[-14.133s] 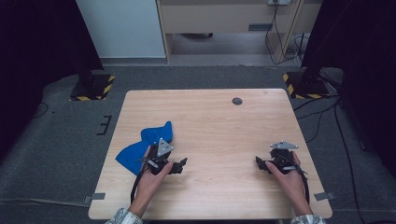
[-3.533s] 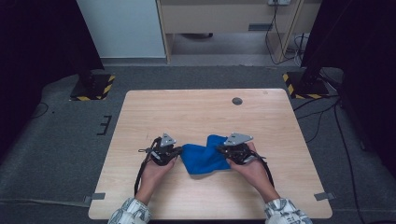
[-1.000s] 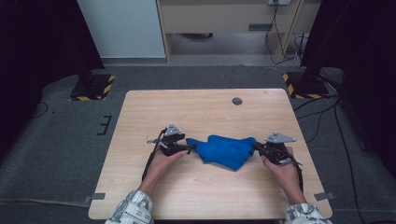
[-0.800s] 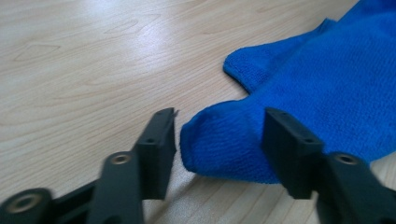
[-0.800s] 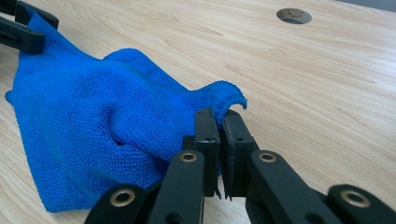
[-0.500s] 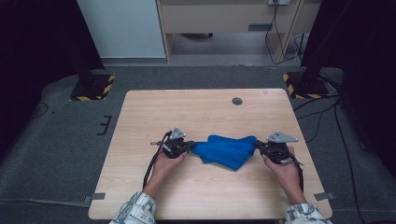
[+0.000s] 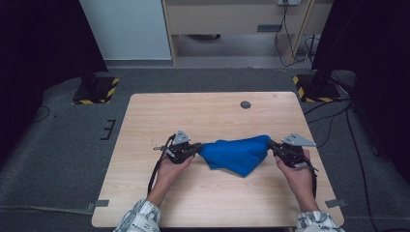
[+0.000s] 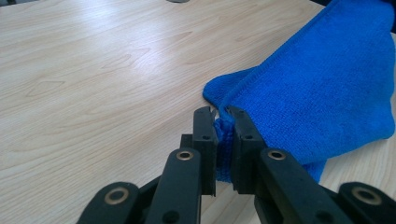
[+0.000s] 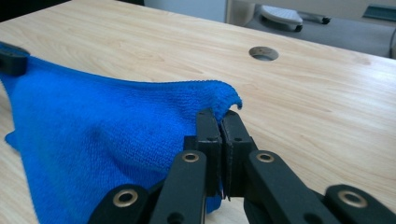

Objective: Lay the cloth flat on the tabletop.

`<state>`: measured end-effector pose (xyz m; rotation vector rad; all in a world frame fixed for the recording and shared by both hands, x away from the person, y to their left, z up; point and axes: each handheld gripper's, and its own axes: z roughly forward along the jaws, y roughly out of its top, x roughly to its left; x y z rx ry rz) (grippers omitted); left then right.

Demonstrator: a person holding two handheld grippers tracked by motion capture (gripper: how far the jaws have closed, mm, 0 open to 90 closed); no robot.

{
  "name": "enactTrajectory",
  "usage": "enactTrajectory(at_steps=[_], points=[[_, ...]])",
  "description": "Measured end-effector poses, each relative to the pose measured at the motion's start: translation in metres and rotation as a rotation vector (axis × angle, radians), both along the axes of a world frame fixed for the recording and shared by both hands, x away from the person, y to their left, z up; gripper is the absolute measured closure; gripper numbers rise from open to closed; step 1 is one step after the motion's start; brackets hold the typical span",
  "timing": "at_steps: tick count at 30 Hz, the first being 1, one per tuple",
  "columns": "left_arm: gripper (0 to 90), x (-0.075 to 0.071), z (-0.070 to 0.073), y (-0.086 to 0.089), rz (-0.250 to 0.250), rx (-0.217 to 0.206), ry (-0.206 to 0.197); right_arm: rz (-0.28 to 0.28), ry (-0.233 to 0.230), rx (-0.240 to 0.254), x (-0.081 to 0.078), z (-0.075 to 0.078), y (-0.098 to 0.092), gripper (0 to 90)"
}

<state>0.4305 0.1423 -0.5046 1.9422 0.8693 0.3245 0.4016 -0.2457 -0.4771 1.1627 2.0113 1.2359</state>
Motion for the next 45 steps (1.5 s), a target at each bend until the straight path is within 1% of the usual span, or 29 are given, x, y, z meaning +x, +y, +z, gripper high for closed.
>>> enactTrajectory(at_steps=[3,7,10,12,15,17,20,23,24,25,27,29,32,35,38,40,41,43,45], points=[[81.0,0.000,0.000,-0.001,0.001,-0.007,-0.005,-0.013,-0.003,0.010,0.000,0.001,-0.002,88.0],[77.5,0.000,-0.001,-0.003,-0.006,-0.007,-0.007,-0.034,-0.001,0.005,0.001,0.001,-0.004,88.1],[76.8,-0.001,-0.002,-0.005,-0.014,-0.005,-0.010,-0.044,0.012,0.011,0.002,0.000,-0.006,88.1],[76.7,-0.001,-0.002,-0.006,-0.022,-0.004,-0.015,-0.051,0.015,0.006,0.002,0.000,-0.007,88.1],[73.8,-0.001,-0.001,-0.006,-0.025,-0.022,-0.012,-0.064,0.018,0.006,0.003,-0.001,-0.008,88.1],[73.3,-0.002,-0.001,-0.006,-0.031,-0.032,-0.015,-0.067,0.017,0.003,0.003,-0.001,-0.009,88.1],[71.2,-0.001,-0.001,-0.007,-0.045,-0.051,-0.008,-0.081,0.021,-0.001,0.004,-0.002,-0.011,88.1],[71.7,-0.002,-0.002,-0.008,-0.072,-0.045,-0.007,-0.091,0.030,-0.001,0.005,-0.003,-0.013,88.1],[73.8,-0.003,-0.002,-0.009,-0.075,-0.042,-0.008,-0.094,0.039,0.001,0.005,-0.004,-0.013,88.1],[75.2,-0.003,-0.001,-0.010,-0.071,-0.037,-0.011,-0.095,0.039,-0.001,0.005,-0.004,-0.014,88.1],[81.1,-0.004,0.001,-0.010,-0.063,-0.033,-0.008,-0.094,0.038,0.006,0.005,-0.004,-0.013,88.1],[83.6,-0.004,0.004,-0.008,-0.046,-0.029,-0.014,-0.086,0.025,0.010,0.003,-0.001,-0.010,88.1],[84.0,-0.002,0.010,-0.002,-0.006,-0.055,-0.020,-0.071,0.004,0.017,-0.001,0.007,-0.005,88.1],[83.8,-0.002,0.020,0.002,0.034,-0.058,-0.034,-0.052,-0.014,0.011,-0.002,0.014,0.001,88.0],[83.8,-0.003,0.033,0.006,0.066,-0.049,-0.062,-0.039,-0.038,0.009,-0.004,0.024,0.008,88.0],[83.8,-0.004,0.040,0.008,0.077,-0.054,-0.074,-0.029,-0.051,0.002,-0.006,0.029,0.011,88.0],[83.8,-0.005,0.044,0.009,0.086,-0.052,-0.084,-0.026,-0.061,-0.001,-0.007,0.032,0.013,88.0],[83.8,-0.005,0.049,0.010,0.089,-0.043,-0.090,-0.016,-0.074,-0.007,-0.009,0.039,0.017,88.0],[83.8,-0.006,0.055,0.011,0.098,-0.036,-0.100,-0.015,-0.080,-0.005,-0.010,0.043,0.019,88.0]])
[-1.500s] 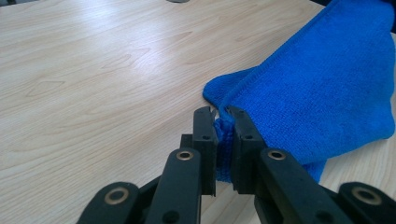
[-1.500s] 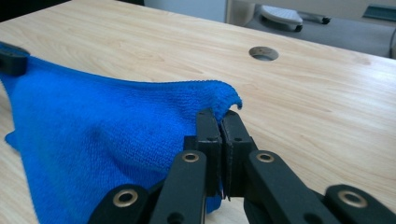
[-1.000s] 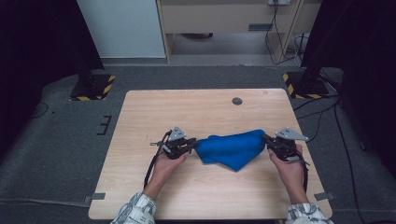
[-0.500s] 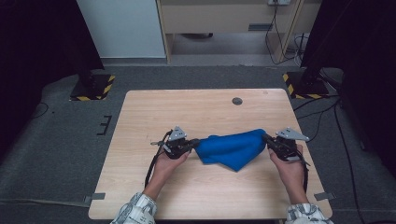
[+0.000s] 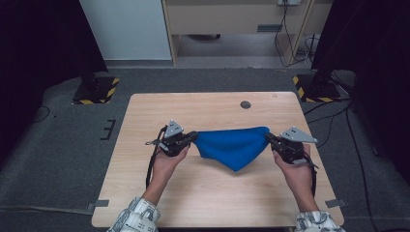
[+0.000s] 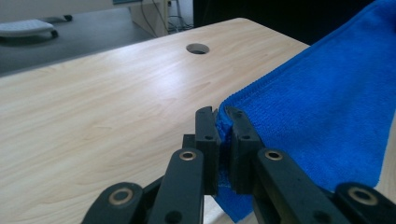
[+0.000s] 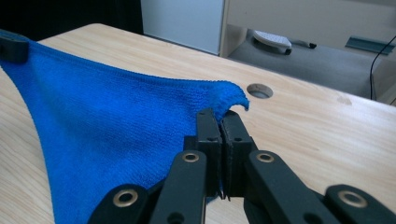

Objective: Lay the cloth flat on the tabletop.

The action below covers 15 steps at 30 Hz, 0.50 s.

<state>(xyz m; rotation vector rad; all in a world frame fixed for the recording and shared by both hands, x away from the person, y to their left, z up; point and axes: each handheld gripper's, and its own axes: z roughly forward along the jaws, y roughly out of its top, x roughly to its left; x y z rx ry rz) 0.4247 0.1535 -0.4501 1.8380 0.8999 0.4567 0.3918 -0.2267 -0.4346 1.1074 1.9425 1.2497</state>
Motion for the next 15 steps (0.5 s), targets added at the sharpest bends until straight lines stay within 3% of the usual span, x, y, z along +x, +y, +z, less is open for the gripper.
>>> enactTrajectory(at_steps=[15], points=[[83.9,-0.011,0.050,0.007,0.029,-0.003,-0.078,0.015,-0.076,-0.017,-0.007,0.044,0.012,88.0]])
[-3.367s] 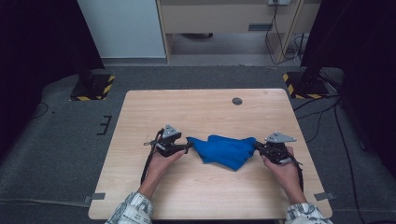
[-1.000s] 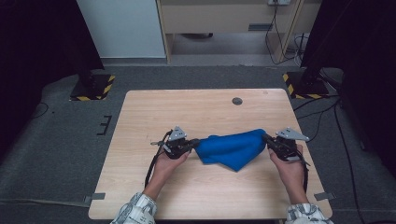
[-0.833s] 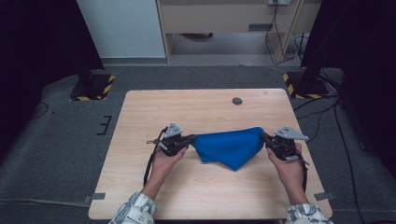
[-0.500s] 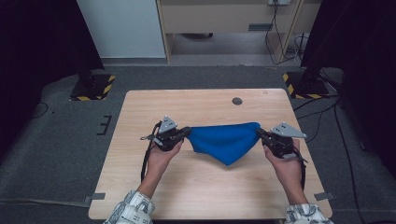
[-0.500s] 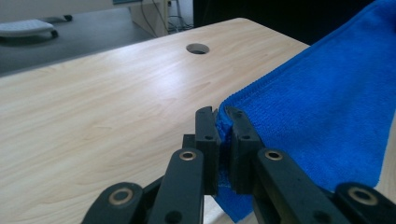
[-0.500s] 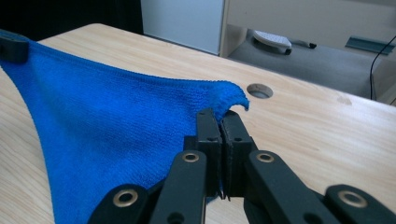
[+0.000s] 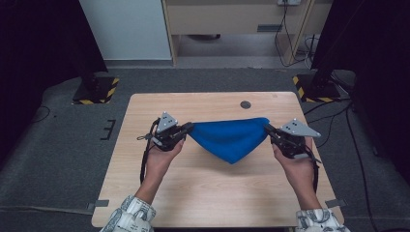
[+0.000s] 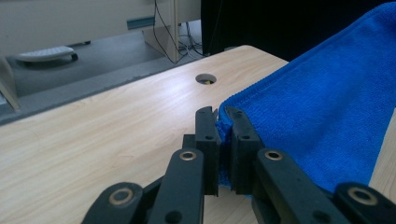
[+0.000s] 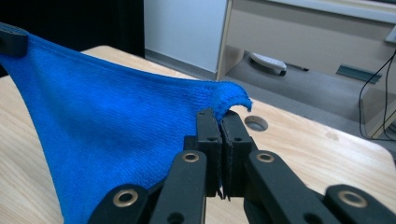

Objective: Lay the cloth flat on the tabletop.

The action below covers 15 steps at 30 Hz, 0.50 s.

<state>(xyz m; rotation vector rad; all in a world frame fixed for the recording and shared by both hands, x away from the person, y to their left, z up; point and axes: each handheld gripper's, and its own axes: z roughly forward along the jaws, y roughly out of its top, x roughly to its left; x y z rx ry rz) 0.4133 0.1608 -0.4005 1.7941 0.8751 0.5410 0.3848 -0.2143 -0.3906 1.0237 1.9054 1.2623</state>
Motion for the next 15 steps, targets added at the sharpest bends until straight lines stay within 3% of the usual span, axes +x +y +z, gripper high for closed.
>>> enactTrajectory(at_steps=[15], points=[[83.8,-0.008,0.033,-0.003,0.003,0.009,-0.037,-0.009,-0.055,0.007,-0.010,0.031,-0.004,88.0]])
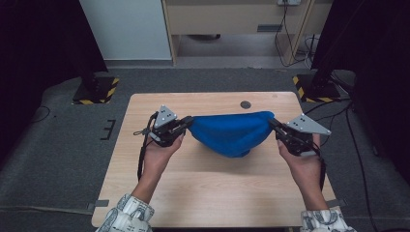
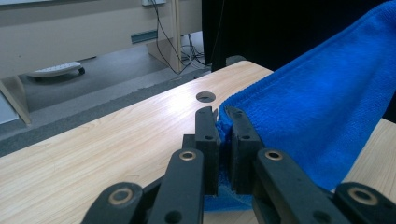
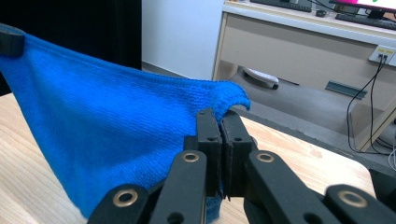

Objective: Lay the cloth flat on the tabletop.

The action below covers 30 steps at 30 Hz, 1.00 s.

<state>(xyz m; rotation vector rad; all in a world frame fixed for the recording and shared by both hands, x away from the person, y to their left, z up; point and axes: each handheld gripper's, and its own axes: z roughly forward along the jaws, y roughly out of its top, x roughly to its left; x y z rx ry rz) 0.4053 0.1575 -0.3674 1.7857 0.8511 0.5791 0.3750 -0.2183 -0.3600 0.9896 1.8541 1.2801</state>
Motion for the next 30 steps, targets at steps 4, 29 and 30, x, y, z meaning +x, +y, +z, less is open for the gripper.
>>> enactTrajectory(at_steps=[4,29,30], points=[[83.8,-0.002,0.002,0.002,0.003,0.011,-0.002,0.005,0.005,-0.010,0.000,-0.002,0.001,87.9],[83.2,0.037,-0.003,0.001,0.035,0.073,0.048,0.020,0.072,-0.047,0.039,-0.019,0.007,87.7],[83.2,0.043,-0.008,0.000,0.039,0.080,0.057,0.021,0.079,-0.047,0.042,-0.023,0.007,87.7]])
